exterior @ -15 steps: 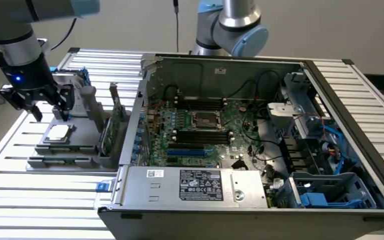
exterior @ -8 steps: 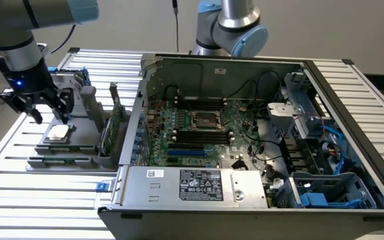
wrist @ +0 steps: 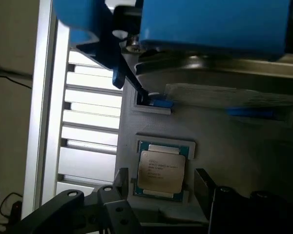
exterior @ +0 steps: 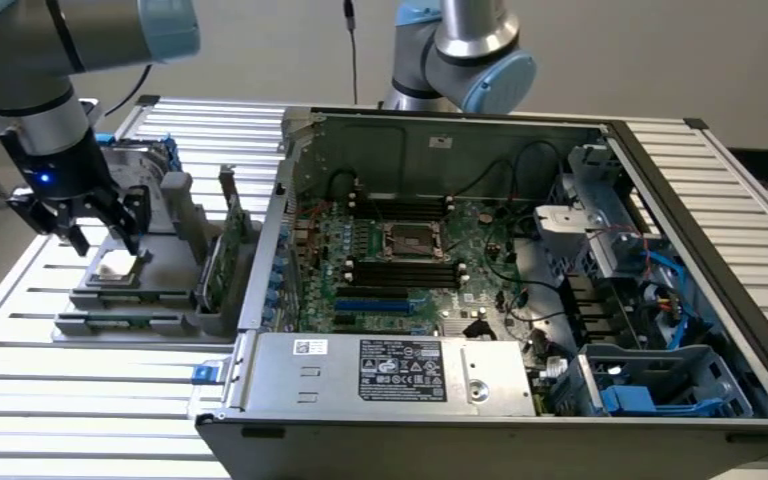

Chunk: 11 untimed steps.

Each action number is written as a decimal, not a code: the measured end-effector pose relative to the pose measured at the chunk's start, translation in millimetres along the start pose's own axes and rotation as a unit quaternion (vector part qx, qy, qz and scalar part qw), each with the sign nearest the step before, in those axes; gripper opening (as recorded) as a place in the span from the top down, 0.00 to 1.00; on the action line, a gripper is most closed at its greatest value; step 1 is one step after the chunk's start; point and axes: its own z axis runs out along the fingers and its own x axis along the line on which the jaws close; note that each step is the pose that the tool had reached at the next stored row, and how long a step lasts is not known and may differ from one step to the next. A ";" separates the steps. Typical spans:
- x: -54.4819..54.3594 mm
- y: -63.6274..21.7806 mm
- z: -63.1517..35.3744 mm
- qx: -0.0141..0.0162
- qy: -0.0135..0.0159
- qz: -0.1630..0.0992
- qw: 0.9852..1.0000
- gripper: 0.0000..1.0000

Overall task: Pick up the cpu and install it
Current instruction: 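Pick up the cpu and move it towards the insertion slot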

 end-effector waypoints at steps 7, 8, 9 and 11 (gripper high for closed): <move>-0.3 -1.0 8.3 0.000 0.000 0.000 1.000 0.35; -0.4 -1.3 8.6 0.000 0.000 0.000 1.000 0.35; -0.3 -1.7 8.8 0.000 0.000 0.000 1.000 0.35; -0.3 -2.4 9.3 0.000 0.000 0.000 1.000 0.35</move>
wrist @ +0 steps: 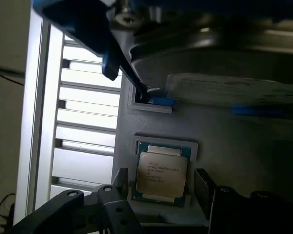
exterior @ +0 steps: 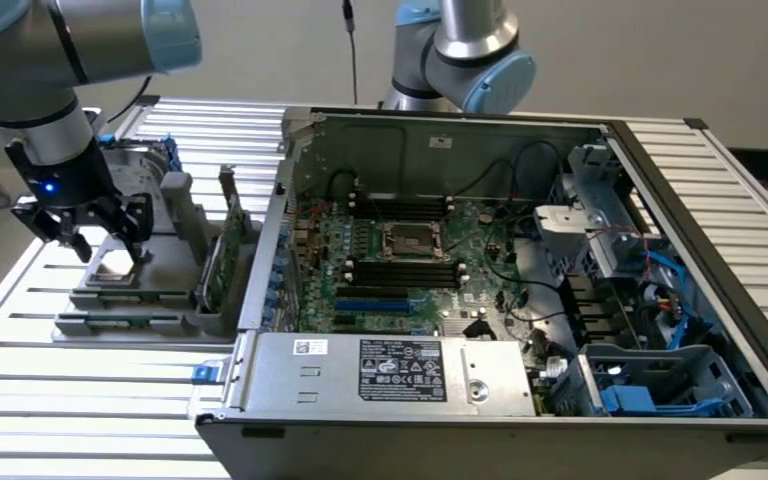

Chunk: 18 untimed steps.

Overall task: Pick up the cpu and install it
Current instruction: 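Pick up the cpu and move it towards the insertion slot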

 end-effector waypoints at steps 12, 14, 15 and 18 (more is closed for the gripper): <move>0.0 -2.4 2.1 0.000 0.000 0.000 1.000 0.35; -0.1 -2.5 2.7 0.000 0.000 0.000 1.000 0.35; -0.3 -2.6 3.2 0.000 0.000 0.000 1.000 0.35; -0.8 -2.6 4.7 0.000 0.000 0.000 1.000 0.35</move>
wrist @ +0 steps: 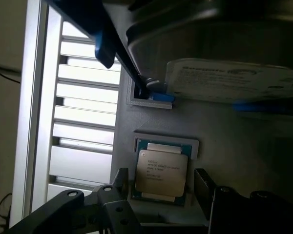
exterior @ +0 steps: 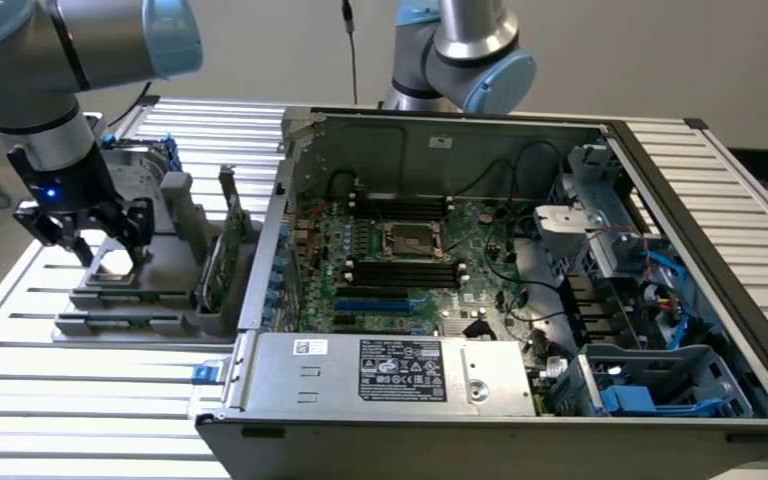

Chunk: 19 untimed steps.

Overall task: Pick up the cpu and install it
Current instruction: 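Pick up the cpu and move it towards the insertion slot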

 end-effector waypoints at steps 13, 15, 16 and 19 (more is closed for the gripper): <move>-0.5 -0.1 5.1 -0.001 0.000 0.024 1.000 0.35; -0.5 -0.1 5.6 -0.002 -0.001 0.025 1.000 0.35; -0.5 -0.1 5.8 -0.002 -0.001 0.026 1.000 0.35; -0.5 -0.1 6.4 -0.002 -0.001 0.028 1.000 0.35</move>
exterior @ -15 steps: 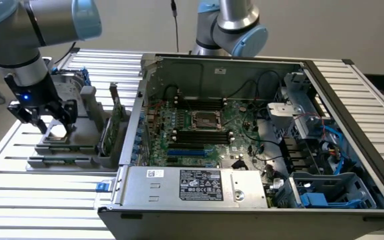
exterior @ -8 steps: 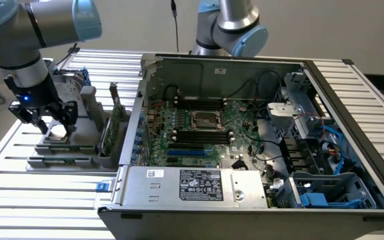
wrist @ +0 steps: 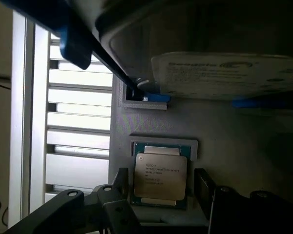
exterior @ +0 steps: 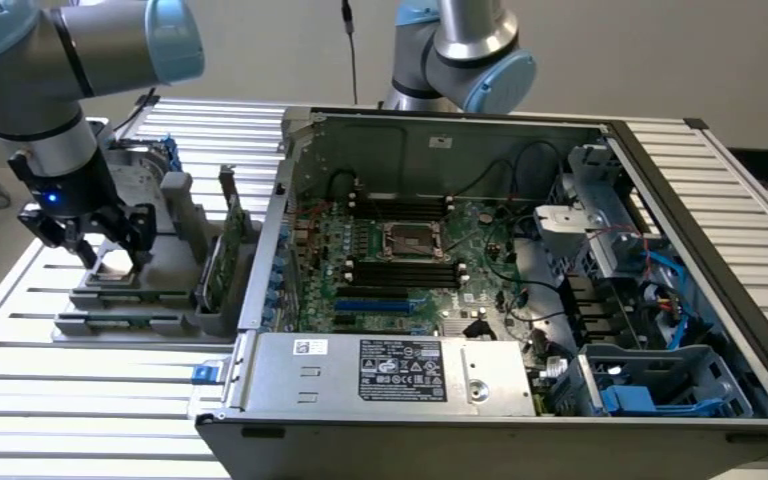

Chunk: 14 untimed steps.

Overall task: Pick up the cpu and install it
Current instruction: 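Pick up the cpu and move it towards the insertion slot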

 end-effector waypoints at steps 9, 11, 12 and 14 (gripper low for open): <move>-0.1 0.0 1.6 -0.001 0.000 0.013 1.000 0.35; -0.1 0.0 1.7 -0.001 0.000 0.015 1.000 0.35; -0.1 0.0 1.8 -0.001 0.000 0.015 1.000 0.35; -0.1 0.0 1.9 -0.001 0.000 0.017 1.000 0.35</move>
